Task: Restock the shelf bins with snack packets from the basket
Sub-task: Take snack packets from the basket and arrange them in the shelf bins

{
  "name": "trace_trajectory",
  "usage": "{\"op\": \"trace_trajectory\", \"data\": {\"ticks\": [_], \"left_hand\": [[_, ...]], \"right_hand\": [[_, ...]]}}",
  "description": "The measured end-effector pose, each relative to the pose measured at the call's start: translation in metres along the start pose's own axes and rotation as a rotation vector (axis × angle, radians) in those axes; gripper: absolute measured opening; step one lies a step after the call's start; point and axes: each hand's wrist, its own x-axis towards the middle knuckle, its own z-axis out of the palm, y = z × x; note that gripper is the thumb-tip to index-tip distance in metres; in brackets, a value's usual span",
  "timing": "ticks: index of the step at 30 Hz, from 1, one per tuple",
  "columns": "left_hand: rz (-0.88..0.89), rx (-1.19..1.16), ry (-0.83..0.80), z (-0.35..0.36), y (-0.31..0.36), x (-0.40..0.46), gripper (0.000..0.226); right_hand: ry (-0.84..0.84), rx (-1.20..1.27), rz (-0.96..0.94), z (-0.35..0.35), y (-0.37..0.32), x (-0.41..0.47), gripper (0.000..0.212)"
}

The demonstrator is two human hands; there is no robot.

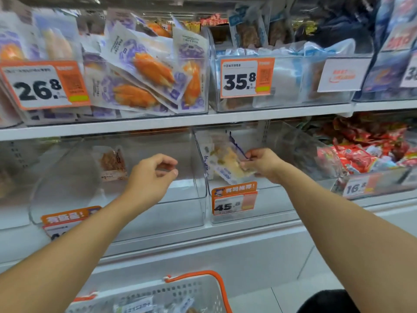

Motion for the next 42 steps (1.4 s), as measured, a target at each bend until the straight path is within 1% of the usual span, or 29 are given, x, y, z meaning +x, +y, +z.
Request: {"op": "trace_trajectory", "data": {"ticks": [4,6,7,9,10,12,15,20,23,26,32,37,42], "left_hand": [[0.071,0.069,-0.034,-0.001,-0.003,0.0,0.024],[0.094,0.089,-0.067,0.0,0.0,-0.001,0.021],[0.103,0.091,-0.079,0.001,0.002,-0.001,0.019],[0.117,0.093,-0.094,0.002,0.005,-0.001,0.017],[0.121,0.093,-0.101,0.003,0.006,-0.001,0.017],[0.122,0.101,-0.107,0.005,0.007,-0.003,0.016],[0.114,0.1,-0.111,0.006,0.006,-0.005,0.016],[0.098,0.098,-0.121,0.001,0.001,-0.008,0.016],[0.082,0.089,-0.111,-0.002,0.001,-0.006,0.015],[0.068,0.083,-0.11,-0.002,0.004,-0.006,0.015],[0.051,0.059,-0.118,0.004,0.013,-0.007,0.015],[0.018,0.051,-0.114,0.008,0.016,-0.005,0.014],[-0.02,0.032,-0.115,0.013,0.015,-0.001,0.014]], "right_hand": [[0.059,-0.43,-0.092,0.0,-0.004,0.017,0.026],[0.114,-0.506,-0.107,-0.004,-0.007,0.019,0.033],[0.121,-0.466,-0.103,-0.005,-0.006,0.02,0.032],[0.11,-0.313,-0.064,-0.005,-0.001,0.022,0.018],[0.102,-0.268,-0.033,-0.003,0.002,0.024,0.018],[0.087,-0.274,0.03,0.003,0.007,0.029,0.025],[0.069,-0.321,0.078,0.014,0.009,0.038,0.027],[0.095,-0.351,0.062,0.031,-0.005,0.043,0.033],[0.109,-0.419,0.043,0.037,-0.008,0.041,0.032],[0.124,-0.395,0.044,0.037,-0.006,0.04,0.031],[0.151,-0.376,0.035,0.035,0.0,0.041,0.047],[0.137,-0.306,0.072,0.035,-0.002,0.039,0.042],[0.132,-0.319,0.077,0.037,-0.002,0.038,0.04]]}}
